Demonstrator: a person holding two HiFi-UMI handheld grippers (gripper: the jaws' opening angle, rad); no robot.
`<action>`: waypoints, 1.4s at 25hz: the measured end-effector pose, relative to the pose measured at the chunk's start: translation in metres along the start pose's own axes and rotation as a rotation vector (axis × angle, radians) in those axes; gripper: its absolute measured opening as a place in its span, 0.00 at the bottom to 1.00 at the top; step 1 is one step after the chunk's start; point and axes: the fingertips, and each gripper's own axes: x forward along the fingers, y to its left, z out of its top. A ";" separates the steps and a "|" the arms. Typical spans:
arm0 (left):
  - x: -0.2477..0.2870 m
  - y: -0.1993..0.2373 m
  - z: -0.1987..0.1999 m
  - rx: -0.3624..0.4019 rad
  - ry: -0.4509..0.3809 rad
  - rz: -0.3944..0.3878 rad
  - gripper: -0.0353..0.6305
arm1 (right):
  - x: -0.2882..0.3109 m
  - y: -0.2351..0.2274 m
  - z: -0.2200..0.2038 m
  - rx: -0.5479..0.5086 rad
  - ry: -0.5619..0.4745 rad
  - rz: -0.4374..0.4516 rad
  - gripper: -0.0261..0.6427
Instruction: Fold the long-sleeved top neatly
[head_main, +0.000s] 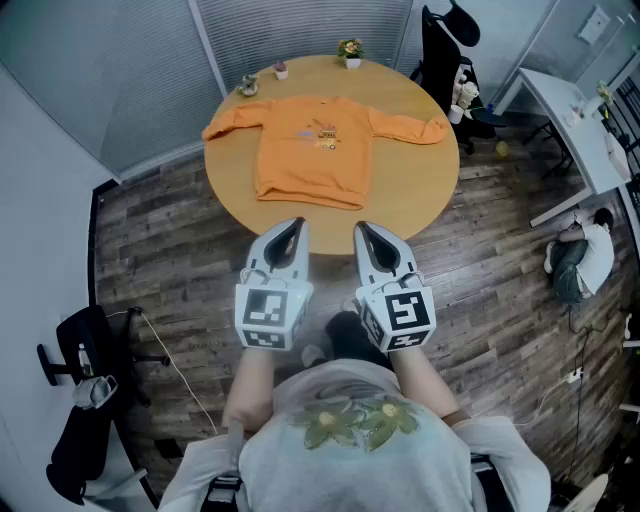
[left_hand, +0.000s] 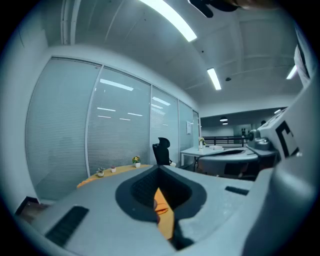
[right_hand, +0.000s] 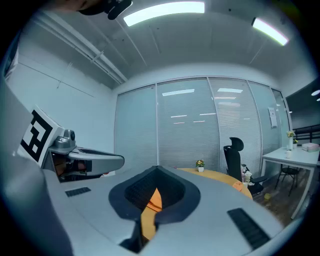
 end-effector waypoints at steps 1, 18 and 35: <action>0.004 0.001 0.000 -0.002 0.002 0.001 0.06 | 0.003 -0.003 0.000 0.007 0.000 0.002 0.06; 0.091 0.029 0.009 -0.028 0.012 0.033 0.21 | 0.078 -0.079 -0.007 0.133 0.043 0.071 0.36; 0.137 0.086 -0.013 -0.047 0.111 0.217 0.56 | 0.136 -0.141 -0.020 0.155 0.094 0.134 0.43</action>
